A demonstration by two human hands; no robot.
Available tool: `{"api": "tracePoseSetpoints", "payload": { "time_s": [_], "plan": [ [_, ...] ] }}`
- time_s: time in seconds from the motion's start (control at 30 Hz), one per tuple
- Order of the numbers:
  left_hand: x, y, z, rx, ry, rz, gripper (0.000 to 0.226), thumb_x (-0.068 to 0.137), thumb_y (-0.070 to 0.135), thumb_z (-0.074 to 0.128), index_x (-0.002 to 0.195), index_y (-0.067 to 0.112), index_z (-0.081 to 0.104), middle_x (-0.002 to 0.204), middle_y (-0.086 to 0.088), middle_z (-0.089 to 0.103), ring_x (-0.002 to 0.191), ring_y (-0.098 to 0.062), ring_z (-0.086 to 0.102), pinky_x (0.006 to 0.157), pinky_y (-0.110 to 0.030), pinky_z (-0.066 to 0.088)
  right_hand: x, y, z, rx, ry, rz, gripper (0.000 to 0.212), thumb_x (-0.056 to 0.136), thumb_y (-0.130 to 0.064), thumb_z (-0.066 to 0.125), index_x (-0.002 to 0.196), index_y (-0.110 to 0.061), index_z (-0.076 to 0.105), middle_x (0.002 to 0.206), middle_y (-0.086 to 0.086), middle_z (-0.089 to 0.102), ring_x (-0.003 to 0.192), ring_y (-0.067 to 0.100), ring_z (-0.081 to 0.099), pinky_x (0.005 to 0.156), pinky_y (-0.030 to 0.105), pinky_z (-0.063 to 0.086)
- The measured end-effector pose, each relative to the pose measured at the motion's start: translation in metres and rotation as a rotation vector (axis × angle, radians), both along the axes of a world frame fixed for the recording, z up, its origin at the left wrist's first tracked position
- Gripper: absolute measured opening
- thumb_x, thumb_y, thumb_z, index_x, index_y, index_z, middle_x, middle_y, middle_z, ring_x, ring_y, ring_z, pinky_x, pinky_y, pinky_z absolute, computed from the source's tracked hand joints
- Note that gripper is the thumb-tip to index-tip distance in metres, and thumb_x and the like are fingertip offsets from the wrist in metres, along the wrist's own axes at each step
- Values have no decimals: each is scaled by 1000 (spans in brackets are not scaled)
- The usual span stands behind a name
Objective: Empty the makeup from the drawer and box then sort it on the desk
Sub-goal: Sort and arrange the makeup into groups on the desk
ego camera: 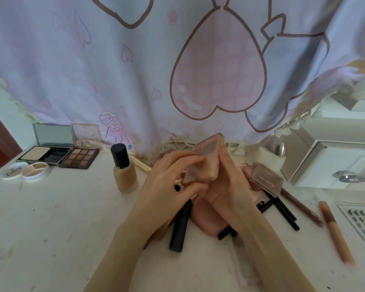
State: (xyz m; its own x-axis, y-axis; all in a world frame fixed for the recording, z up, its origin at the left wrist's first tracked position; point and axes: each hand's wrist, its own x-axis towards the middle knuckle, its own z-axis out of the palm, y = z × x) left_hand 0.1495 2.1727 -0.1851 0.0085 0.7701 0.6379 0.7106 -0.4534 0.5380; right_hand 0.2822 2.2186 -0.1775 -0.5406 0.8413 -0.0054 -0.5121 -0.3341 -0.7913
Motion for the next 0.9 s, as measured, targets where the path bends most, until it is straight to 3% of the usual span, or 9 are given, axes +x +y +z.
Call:
{"api": "tracePoseSetpoints", "payload": {
  "time_s": [0.1, 0.2, 0.27, 0.43, 0.6, 0.77, 0.9],
  "plan": [
    [-7, -1, 2, -85, -1, -58, 62, 71, 50, 67, 127, 41, 43, 135, 21, 42, 125, 0, 40, 102, -28, 39, -1, 1, -1, 22, -47, 38, 63, 64, -54, 75, 108, -10, 68, 100, 18, 60, 91, 29, 58, 74, 38, 46],
    [-7, -2, 3, -187, -22, -95, 85, 67, 55, 68, 139, 45, 23, 143, 27, 29, 131, 9, 28, 105, -8, 24, 1, 0, 0, 45, -79, 54, 48, 77, -48, 61, 112, -15, 67, 103, 14, 64, 95, 27, 59, 77, 39, 50],
    [-7, -3, 4, -192, -27, -107, 87, 67, 54, 69, 139, 43, 22, 142, 26, 32, 130, 10, 29, 103, -5, 23, 3, -1, 2, 31, -76, 88, 45, 83, -43, 53, 116, -14, 64, 107, 12, 65, 97, 25, 61, 76, 36, 53],
    [-10, -6, 10, -192, -51, -119, 79, 63, 57, 68, 133, 44, 36, 138, 28, 38, 129, 8, 33, 103, -8, 28, 4, 2, 0, 8, -123, 107, 53, 80, -49, 57, 120, -15, 62, 114, 13, 65, 104, 26, 62, 84, 41, 51],
    [-12, -6, 12, -230, -210, -193, 53, 71, 51, 61, 122, 48, 46, 135, 28, 44, 127, 9, 37, 97, -4, 32, 12, 7, -3, -23, -157, 138, 52, 76, -57, 53, 105, -18, 71, 113, 14, 67, 102, 29, 64, 84, 45, 53],
    [-11, -10, 21, -96, -286, -166, 32, 84, 40, 50, 115, 36, 57, 117, 30, 58, 113, 3, 54, 93, -11, 41, 15, 5, 2, -88, -120, 191, 53, 76, -55, 45, 92, -14, 76, 101, 16, 69, 92, 33, 62, 83, 43, 52],
    [-12, -22, 50, -46, -144, -56, 22, 88, 39, 53, 105, 50, 60, 93, 41, 60, 96, 14, 57, 77, -3, 42, 15, -4, 10, -133, -113, 268, 60, 80, -53, 42, 107, -8, 69, 111, 25, 62, 95, 36, 62, 83, 43, 51]
  ]
}}
